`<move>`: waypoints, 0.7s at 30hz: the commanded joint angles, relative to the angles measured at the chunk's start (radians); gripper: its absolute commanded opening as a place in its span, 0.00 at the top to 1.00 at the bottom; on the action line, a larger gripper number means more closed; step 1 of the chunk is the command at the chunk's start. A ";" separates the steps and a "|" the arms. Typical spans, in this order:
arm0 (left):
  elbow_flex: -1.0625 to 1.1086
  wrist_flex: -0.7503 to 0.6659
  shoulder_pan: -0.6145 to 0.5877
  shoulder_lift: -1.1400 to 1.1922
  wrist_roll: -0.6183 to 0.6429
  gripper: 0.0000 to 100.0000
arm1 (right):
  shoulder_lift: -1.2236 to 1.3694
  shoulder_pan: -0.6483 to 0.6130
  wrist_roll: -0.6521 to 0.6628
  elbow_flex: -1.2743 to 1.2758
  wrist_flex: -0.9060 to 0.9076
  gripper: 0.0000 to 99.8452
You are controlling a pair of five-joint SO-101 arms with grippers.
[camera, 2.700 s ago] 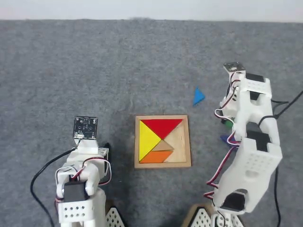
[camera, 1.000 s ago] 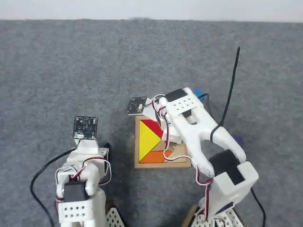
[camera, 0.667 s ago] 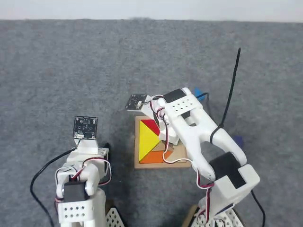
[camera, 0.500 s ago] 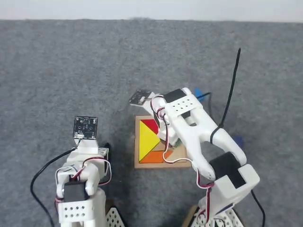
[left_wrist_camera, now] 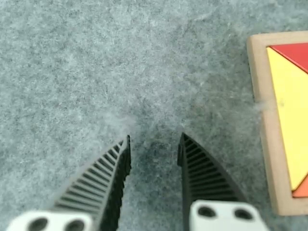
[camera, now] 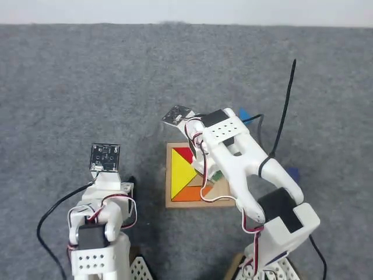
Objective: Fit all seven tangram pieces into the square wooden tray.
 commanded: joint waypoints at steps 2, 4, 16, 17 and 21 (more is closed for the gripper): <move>-0.012 0.006 0.006 -0.011 -0.009 0.85 | -0.071 -0.002 -0.006 -0.012 -0.008 0.79; -0.012 0.006 0.006 -0.011 -0.009 0.85 | -0.064 -0.001 -0.006 -0.034 -0.008 0.79; -0.012 0.006 0.006 -0.011 -0.009 0.85 | -0.061 -0.027 -0.008 -0.051 0.001 0.77; -0.012 0.006 0.006 -0.011 -0.009 0.85 | -0.061 -0.030 -0.008 -0.052 0.001 0.76; -0.012 0.006 0.006 -0.011 -0.009 0.85 | -0.064 -0.038 -0.006 -0.052 -0.004 0.74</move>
